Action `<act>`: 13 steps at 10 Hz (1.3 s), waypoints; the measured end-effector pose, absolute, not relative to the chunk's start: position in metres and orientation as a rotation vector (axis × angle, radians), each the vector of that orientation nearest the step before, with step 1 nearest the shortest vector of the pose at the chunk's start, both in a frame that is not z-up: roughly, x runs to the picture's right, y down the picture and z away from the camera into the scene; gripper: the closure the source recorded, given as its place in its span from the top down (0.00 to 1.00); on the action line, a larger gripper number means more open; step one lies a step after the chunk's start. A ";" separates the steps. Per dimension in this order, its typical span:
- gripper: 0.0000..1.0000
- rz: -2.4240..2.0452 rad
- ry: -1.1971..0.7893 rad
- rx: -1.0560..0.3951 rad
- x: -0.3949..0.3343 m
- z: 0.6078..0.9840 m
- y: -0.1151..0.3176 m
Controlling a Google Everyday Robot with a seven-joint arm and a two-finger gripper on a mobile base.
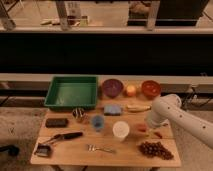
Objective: Place pepper in metal cup
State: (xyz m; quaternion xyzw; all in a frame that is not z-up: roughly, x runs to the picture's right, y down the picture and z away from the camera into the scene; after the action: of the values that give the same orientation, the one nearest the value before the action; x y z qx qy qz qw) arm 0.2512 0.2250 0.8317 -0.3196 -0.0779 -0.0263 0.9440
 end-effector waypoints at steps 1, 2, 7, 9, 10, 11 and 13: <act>0.31 -0.057 -0.160 -0.644 0.250 0.830 0.223; 0.30 -0.057 -0.161 -0.639 0.250 0.829 0.221; 0.00 -0.042 -0.179 -0.617 0.250 0.815 0.208; 0.00 -0.028 -0.204 -0.583 0.249 0.788 0.186; 0.00 -0.023 -0.216 -0.569 0.248 0.776 0.177; 0.00 -0.017 -0.239 -0.548 0.245 0.761 0.165; 0.00 0.014 -0.322 -0.527 0.238 0.742 0.153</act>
State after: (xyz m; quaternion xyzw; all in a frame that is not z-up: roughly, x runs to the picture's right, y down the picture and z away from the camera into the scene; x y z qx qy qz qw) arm 0.2381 0.1527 0.7418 -0.2592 -0.1583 0.0070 0.9527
